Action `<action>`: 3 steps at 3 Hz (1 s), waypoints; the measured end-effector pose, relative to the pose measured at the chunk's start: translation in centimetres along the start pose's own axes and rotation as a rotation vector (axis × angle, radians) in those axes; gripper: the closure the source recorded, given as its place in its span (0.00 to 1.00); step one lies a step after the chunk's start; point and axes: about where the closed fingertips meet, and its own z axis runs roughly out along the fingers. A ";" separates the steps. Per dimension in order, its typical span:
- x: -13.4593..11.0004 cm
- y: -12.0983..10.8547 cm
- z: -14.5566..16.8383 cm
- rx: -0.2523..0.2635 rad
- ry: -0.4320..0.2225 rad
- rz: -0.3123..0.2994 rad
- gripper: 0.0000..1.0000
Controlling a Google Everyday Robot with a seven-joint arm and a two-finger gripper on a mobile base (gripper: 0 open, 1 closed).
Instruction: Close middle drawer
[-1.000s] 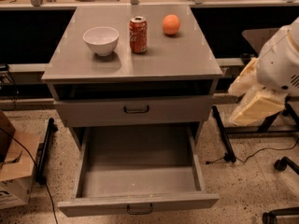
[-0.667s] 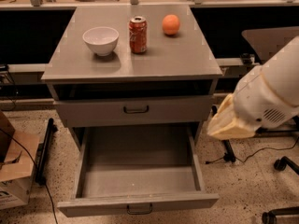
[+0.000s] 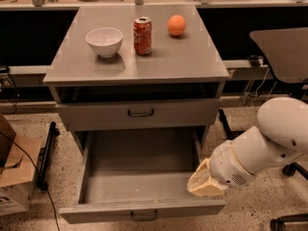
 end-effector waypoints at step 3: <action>2.9 -0.2 8.0 -0.098 -0.053 0.132 1.00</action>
Offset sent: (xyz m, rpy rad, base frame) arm -0.0010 0.0292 -0.0884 0.0559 0.1743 -0.0786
